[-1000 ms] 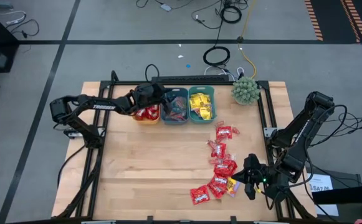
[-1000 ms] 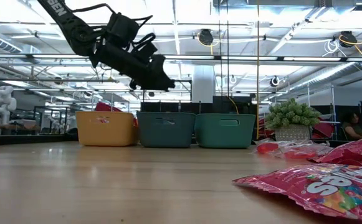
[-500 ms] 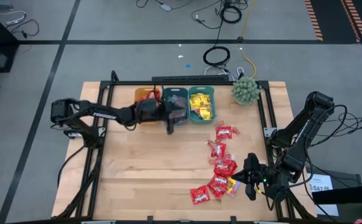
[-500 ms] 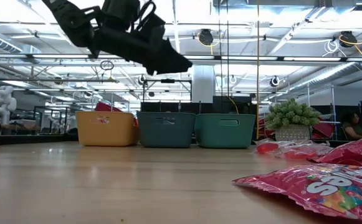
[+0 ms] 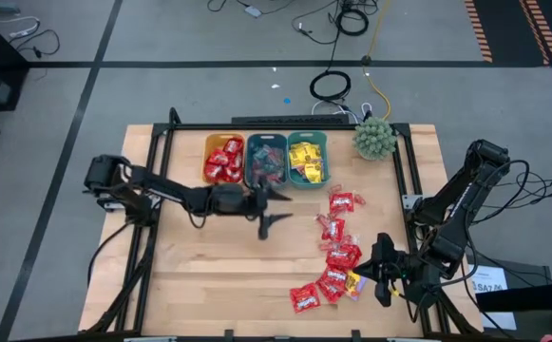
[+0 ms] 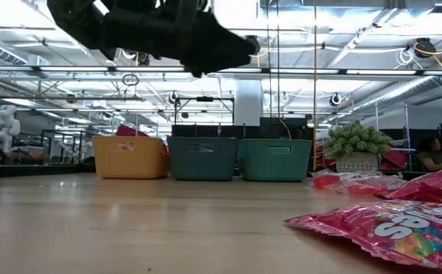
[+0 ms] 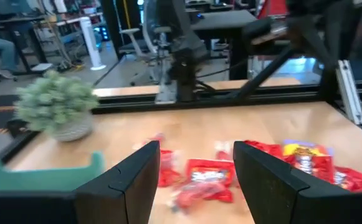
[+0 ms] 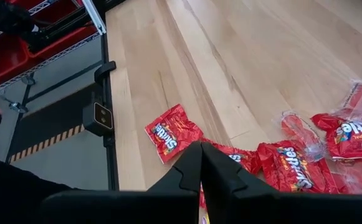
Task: Sort candy
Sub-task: Put the transparent red gummy into the blue bin
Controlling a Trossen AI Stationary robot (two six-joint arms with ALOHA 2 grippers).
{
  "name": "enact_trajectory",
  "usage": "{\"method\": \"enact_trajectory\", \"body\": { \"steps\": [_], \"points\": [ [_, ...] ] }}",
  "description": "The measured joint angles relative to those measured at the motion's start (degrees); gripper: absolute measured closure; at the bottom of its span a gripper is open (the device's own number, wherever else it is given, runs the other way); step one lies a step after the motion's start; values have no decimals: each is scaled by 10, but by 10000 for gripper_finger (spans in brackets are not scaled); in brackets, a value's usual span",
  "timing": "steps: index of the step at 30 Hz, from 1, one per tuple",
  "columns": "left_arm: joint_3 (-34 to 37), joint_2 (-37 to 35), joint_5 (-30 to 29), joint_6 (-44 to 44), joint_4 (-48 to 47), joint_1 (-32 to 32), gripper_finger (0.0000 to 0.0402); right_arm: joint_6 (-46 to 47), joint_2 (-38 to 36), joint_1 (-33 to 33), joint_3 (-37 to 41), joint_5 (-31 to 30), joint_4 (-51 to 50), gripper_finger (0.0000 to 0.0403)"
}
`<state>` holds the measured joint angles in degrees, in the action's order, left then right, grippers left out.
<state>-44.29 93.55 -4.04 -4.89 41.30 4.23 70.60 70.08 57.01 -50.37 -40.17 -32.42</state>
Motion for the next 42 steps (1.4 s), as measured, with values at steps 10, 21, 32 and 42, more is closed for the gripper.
{"method": "enact_trajectory", "body": {
  "steps": [10,21,32,42],
  "points": [
    [-127,172,-62,0,-1,77,187,-8,0,0,0,0,1,403],
    [-285,351,-47,1,2,85,187,-8,0,1,0,31,22,403],
    [-358,443,-49,74,-90,85,201,-8,0,1,0,45,27,403],
    [-355,389,-16,57,-143,86,384,-8,0,1,0,44,25,403]
  ]
}}
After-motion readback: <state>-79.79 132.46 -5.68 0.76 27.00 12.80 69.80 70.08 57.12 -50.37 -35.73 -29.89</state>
